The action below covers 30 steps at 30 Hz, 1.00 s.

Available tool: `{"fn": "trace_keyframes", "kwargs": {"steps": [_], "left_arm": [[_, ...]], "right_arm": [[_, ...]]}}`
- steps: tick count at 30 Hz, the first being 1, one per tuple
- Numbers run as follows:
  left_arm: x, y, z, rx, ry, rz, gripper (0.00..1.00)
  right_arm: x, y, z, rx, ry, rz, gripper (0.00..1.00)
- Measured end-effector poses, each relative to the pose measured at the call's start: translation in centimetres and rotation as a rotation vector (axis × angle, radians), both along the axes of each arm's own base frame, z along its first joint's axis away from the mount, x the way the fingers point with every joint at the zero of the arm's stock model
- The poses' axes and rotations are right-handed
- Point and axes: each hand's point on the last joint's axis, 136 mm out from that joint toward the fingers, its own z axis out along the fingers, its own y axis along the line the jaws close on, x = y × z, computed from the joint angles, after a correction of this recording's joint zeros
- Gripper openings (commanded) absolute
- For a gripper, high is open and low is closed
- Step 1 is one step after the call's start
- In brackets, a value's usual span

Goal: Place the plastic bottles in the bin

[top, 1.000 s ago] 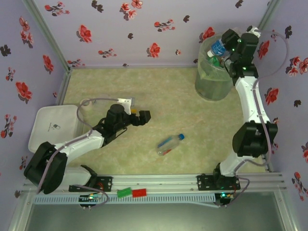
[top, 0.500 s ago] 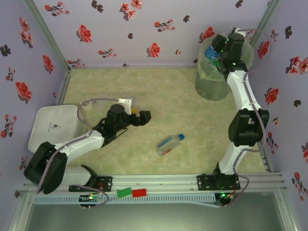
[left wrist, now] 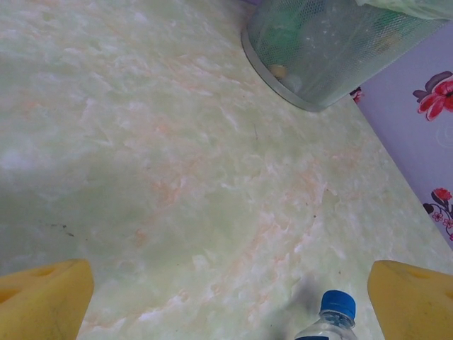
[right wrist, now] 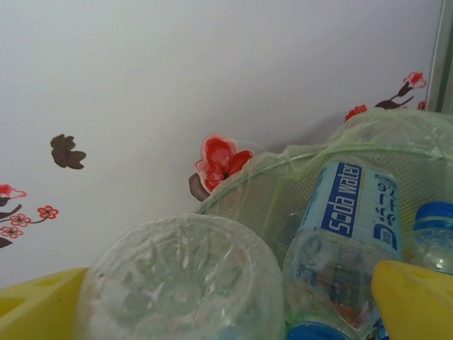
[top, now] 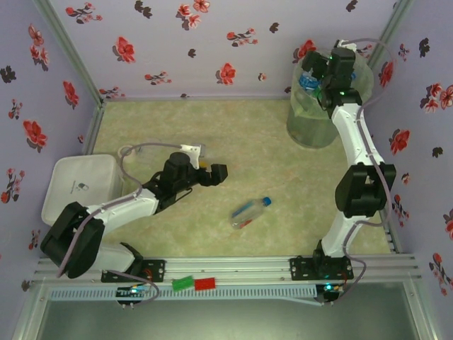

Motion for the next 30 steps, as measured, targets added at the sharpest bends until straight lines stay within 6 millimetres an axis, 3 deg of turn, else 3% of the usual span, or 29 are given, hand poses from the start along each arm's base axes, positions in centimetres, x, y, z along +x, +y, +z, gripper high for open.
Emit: {"fn": "trace_keyframes", "kwargs": {"steps": [4,8,11,14,21,22,26,30], "left_arm": [[-0.4,-0.4,-0.1,0.031,0.002,-0.027,1.0],[-1.2,-1.2,-0.1,0.084,-0.006,-0.076,1.0],[-2.1,-2.0,0.0,0.133,-0.014,-0.128,1.0],[-3.3,-2.9,0.1,0.173,-0.017,-0.179,1.0],[-6.9,-4.7,-1.1,0.286,-0.001,-0.288,1.0],[-7.5,-4.9,-1.3,0.297,0.003,-0.303,1.0],[-9.6,-5.7,-3.0,0.352,0.039,-0.355,1.0],[-11.4,-6.4,-5.9,0.427,0.094,-0.406,1.0]], "right_arm": [[-2.3,-0.1,3.4,-0.009,-0.05,0.003,1.0],[-6.7,0.3,7.7,-0.002,-0.131,0.022,1.0],[-10.2,1.2,8.3,0.029,-0.156,0.065,1.0],[-12.7,3.0,5.4,0.065,-0.118,0.122,1.0],[-18.0,8.6,-9.0,0.126,0.159,0.251,1.0],[-18.8,9.1,-10.3,0.131,0.185,0.263,1.0],[-22.0,10.6,-13.6,0.159,0.249,0.303,1.0],[-23.4,10.5,-16.4,0.175,0.297,0.288,1.0]]}}
